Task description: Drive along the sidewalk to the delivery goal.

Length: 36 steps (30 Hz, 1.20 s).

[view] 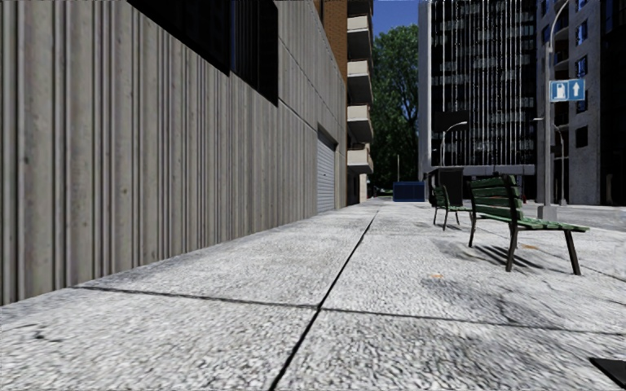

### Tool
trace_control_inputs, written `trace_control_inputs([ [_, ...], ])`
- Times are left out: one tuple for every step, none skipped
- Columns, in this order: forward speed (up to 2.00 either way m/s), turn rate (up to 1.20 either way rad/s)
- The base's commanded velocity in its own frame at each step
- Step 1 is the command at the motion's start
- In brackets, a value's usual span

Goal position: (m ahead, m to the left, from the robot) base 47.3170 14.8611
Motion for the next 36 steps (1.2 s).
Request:
trace_control_inputs([
  [1.76, -0.29],
  [1.77, -0.25],
  [1.79, -0.25],
  [1.79, -0.24],
  [1.84, -0.24],
  [1.9, -0.24],
  [1.94, -0.24],
  [2.0, -0.24],
  [2.0, -0.24],
  [2.0, -0.24],
  [2.0, -0.24],
  [2.0, -0.24],
  [2.0, -0.24],
  [2.0, -0.24],
  [2.0, -0.24],
  [2.0, -0.24],
  [2.0, -0.24],
  [2.0, -0.24],
  [2.0, -0.24],
  [2.0, -0.24],
  [2.0, -0.24],
  [2.0, -0.25],
  [2.0, -0.27],
  [2.0, -0.28],
  [2.0, -0.3],
  [2.0, -0.31],
  [2.0, -0.32],
  [2.0, -0.33],
  [2.0, -0.33],
  [2.0, -0.33],
  [2.0, -0.33],
  [2.0, -0.33],
  [2.0, -0.33],
  [2.0, -0.33],
  [2.0, -0.33],
  [2.0, -0.33],
])
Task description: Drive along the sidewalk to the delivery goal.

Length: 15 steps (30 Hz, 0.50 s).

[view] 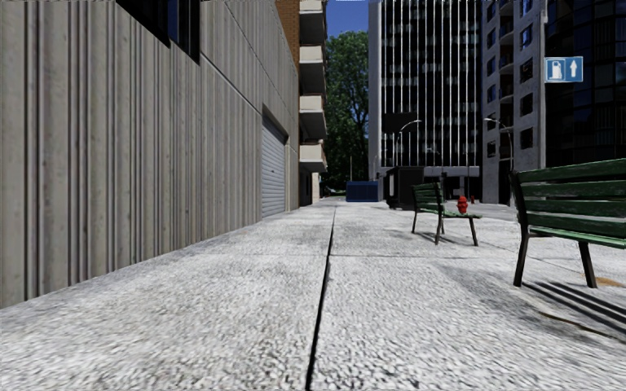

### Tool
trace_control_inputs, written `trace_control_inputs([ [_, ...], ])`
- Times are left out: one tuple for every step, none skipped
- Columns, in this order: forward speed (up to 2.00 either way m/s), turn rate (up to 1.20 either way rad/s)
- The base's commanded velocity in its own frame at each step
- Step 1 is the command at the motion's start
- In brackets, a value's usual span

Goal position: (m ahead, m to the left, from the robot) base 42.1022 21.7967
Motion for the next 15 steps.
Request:
trace_control_inputs([
  [2.0, -0.33],
  [2.0, -0.33],
  [2.0, -0.33],
  [2.0, -0.33],
  [2.0, -0.33],
  [2.0, -0.33],
  [2.0, -0.33],
  [2.0, -0.33],
  [2.0, -0.33],
  [2.0, -0.33],
  [2.0, -0.33],
  [2.0, -0.33],
  [2.0, -0.33],
  [2.0, -0.19],
  [2.0, -0.19],
])
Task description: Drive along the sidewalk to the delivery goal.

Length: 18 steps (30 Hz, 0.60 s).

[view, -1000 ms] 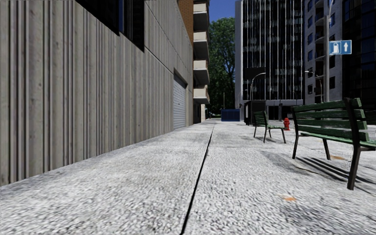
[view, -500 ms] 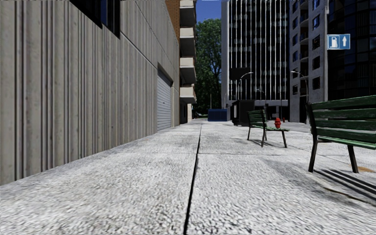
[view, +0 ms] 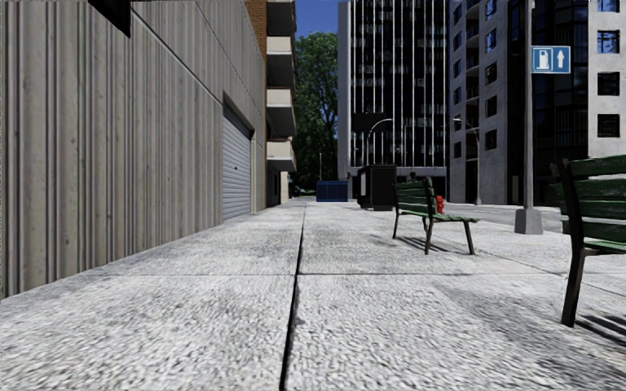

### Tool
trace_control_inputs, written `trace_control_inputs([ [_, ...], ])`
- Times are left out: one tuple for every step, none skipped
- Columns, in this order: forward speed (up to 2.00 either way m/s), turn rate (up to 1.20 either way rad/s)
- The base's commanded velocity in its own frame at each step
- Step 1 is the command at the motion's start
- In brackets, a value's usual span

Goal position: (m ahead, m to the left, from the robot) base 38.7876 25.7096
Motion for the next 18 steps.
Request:
trace_control_inputs([
  [2.0, 0.0],
  [2.0, 0.0],
  [2.0, 0.0],
  [2.0, 0.0],
  [2.0, 0.0],
  [2.0, 0.0],
  [2.0, 0.0],
  [2.0, 0.0],
  [2.0, 0.0],
  [2.0, 0.0],
  [2.0, 0.0],
  [2.0, 0.0],
  [2.0, 0.0],
  [2.0, 0.0],
  [2.0, 0.0],
  [2.0, 0.0],
  [2.0, 0.1],
  [2.0, 0.19],
])
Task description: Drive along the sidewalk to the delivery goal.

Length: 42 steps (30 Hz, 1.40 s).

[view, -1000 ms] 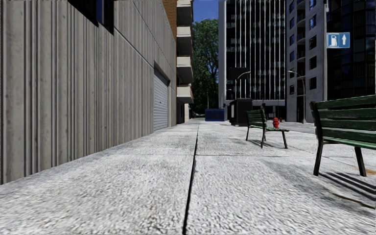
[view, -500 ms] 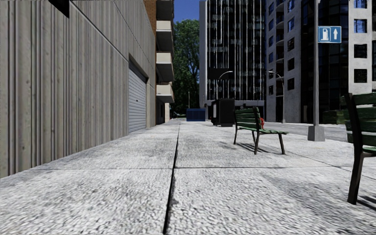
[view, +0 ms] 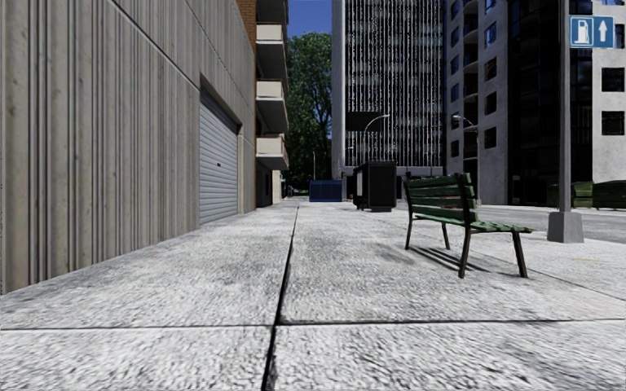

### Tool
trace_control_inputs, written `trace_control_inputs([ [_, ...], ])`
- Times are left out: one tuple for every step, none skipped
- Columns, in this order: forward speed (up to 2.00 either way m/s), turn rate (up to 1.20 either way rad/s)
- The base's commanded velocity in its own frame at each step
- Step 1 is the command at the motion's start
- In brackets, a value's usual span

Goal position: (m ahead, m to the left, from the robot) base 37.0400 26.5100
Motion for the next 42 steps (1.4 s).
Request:
trace_control_inputs([
  [2.0, 0.24],
  [2.0, 0.28],
  [2.0, 0.34],
  [2.0, 0.44],
  [2.0, 0.48],
  [2.0, 0.49],
  [2.0, 0.49],
  [2.0, 0.5],
  [2.0, 0.5],
  [2.0, 0.5],
  [2.0, 0.45],
  [2.0, 0.36],
  [2.0, 0.34],
  [2.0, 0.34],
  [2.0, 0.33],
  [2.0, 0.17],
  [2.0, 0.0],
  [2.0, 0.0],
  [2.0, 0.0],
  [2.0, 0.0],
  [2.0, 0.0],
  [2.0, 0.0],
  [2.0, 0.0],
  [2.0, 0.0],
  [2.0, 0.0],
  [2.0, 0.0],
  [2.0, 0.0],
  [2.0, 0.0],
  [2.0, 0.0],
  [2.0, 0.0],
  [2.0, 0.0],
  [2.0, 0.0],
  [2.0, 0.0],
  [2.0, 0.0],
  [2.0, 0.0],
  [2.0, 0.0],
  [2.0, 0.0],
  [2.0, 0.0],
  [2.0, 0.0],
  [2.0, 0.0],
  [2.0, 0.0],
  [2.0, 0.0],
])
